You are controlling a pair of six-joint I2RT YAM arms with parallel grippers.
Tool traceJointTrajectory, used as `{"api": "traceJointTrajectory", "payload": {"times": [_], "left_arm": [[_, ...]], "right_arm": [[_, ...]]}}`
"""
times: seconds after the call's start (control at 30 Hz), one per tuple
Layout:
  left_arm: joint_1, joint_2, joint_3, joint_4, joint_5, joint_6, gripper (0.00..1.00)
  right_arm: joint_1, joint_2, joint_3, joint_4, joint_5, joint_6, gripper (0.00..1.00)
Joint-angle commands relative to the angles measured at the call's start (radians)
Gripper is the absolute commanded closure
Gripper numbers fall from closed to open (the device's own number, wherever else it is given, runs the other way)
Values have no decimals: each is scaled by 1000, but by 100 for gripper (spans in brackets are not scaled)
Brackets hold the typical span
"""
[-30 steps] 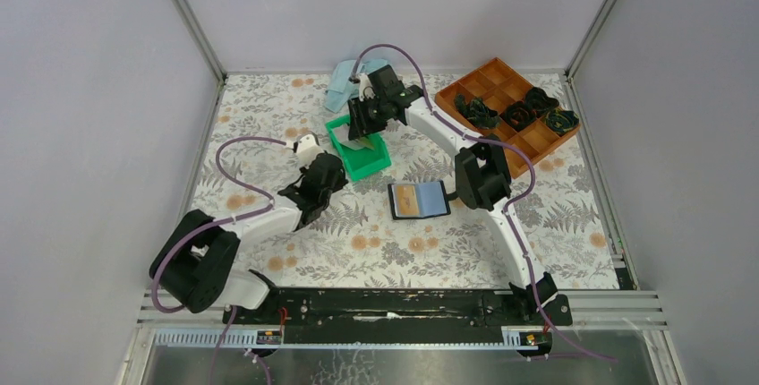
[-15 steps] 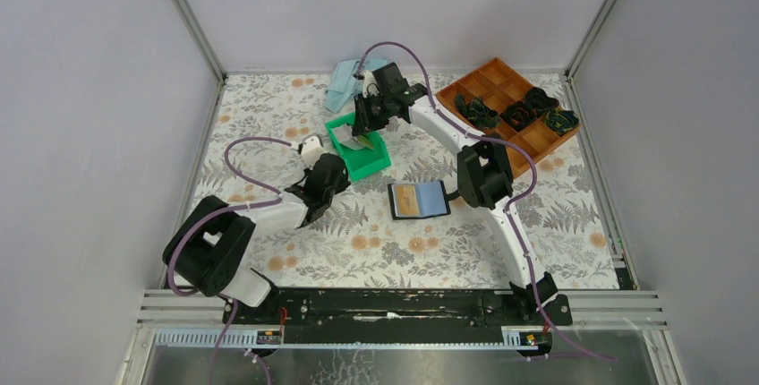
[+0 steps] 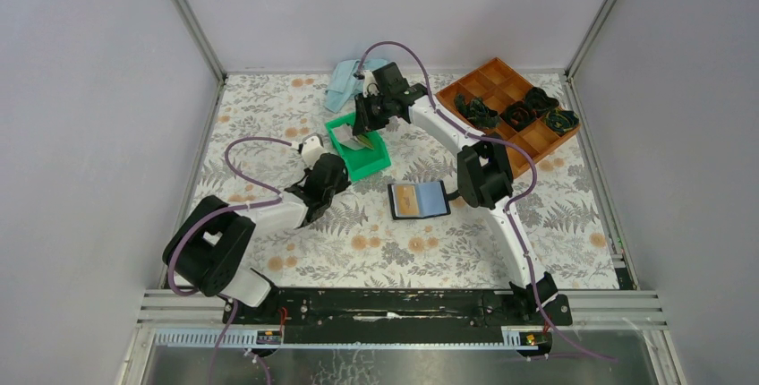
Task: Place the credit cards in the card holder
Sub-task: Pick up the credit card from the storage box.
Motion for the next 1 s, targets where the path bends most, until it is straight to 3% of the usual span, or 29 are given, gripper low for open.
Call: {"api": "traceJointTrajectory", "payload": {"times": [0.0, 0.73, 0.97], "left_arm": [[9, -2, 19, 54, -2, 9, 78], [8, -11, 20, 46, -1, 12, 78], [8, -10, 20, 48, -2, 11, 78]], "right_arm": [[0, -59, 20, -14, 17, -17, 77], [-20, -104, -22, 21, 21, 0, 82], [-22, -112, -32, 0, 84, -36, 83]]}}
